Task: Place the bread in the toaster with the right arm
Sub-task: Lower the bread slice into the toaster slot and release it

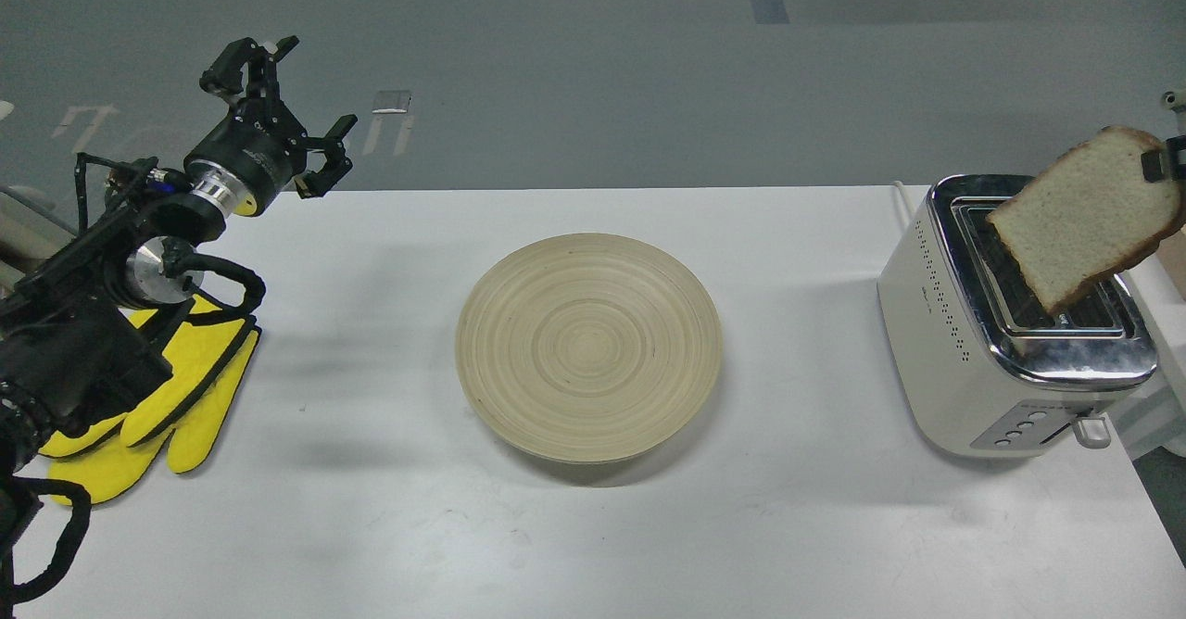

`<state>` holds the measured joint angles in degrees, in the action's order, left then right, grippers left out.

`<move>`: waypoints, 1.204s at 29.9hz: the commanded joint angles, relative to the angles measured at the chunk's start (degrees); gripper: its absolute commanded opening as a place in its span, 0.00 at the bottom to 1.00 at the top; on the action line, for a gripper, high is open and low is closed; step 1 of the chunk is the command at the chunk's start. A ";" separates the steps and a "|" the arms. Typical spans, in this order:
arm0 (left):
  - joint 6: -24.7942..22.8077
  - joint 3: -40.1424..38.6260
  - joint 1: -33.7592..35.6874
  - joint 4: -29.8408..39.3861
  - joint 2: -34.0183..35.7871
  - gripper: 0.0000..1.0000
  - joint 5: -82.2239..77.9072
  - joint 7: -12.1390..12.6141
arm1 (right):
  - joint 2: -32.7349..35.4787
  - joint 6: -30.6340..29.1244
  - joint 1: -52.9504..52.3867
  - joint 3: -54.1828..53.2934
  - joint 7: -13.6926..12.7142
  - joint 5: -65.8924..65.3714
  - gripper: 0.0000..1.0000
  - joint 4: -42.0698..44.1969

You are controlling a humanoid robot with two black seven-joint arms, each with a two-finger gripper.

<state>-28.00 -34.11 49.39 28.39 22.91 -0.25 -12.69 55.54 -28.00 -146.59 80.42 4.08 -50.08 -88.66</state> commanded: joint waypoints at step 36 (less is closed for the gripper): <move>0.00 0.00 0.00 0.00 0.03 1.00 -0.01 0.04 | -2.01 0.00 2.54 -0.79 -4.52 7.80 0.00 0.15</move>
<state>-28.00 -34.10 49.39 28.39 22.90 -0.28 -12.66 53.60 -28.00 -144.23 79.62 -0.42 -42.42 -88.47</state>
